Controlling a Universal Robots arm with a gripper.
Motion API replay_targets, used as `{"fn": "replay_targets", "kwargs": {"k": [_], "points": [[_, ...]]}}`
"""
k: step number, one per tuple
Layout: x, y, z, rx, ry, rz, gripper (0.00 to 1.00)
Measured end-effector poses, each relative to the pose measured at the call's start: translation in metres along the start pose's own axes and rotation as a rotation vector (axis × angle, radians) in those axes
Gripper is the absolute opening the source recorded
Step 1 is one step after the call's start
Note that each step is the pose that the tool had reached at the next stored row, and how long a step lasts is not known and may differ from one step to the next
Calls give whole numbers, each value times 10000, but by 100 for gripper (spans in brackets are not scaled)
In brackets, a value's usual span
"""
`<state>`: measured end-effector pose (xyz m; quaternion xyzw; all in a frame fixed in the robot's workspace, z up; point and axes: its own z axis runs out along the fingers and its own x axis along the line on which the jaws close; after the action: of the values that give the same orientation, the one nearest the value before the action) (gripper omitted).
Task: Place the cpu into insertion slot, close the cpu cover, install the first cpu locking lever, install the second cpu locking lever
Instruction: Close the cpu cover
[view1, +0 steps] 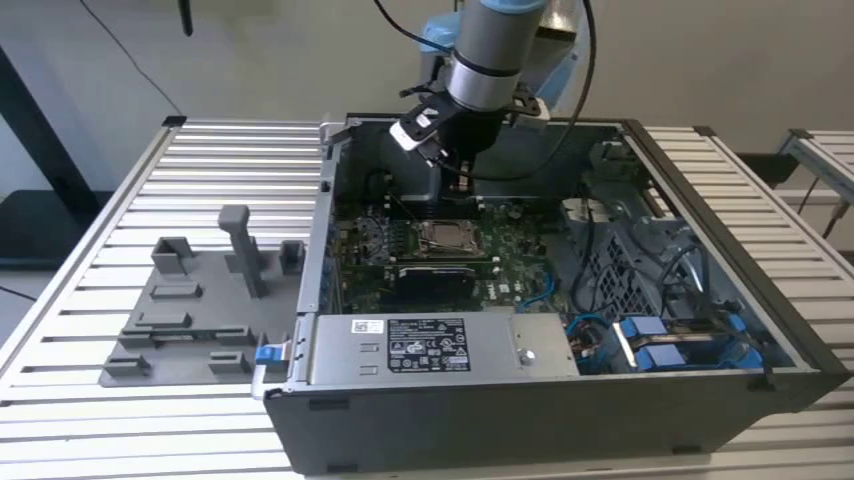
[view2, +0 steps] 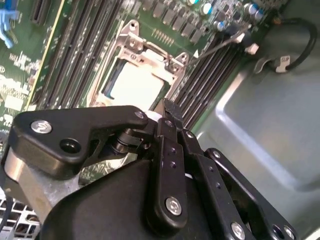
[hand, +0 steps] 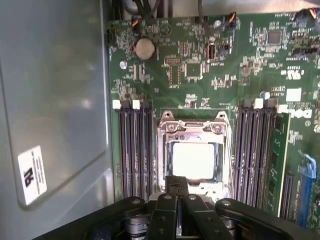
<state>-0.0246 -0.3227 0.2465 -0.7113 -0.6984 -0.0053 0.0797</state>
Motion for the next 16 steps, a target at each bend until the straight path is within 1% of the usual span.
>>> {"fn": "replay_targets", "kwargs": {"k": [4,8,12,16], "points": [[-2,-79,82,-6,4,53,11],[-10,-138,159,-24,9,104,11],[-19,-162,235,-77,15,141,11],[-28,-169,309,-127,22,202,11]]}}
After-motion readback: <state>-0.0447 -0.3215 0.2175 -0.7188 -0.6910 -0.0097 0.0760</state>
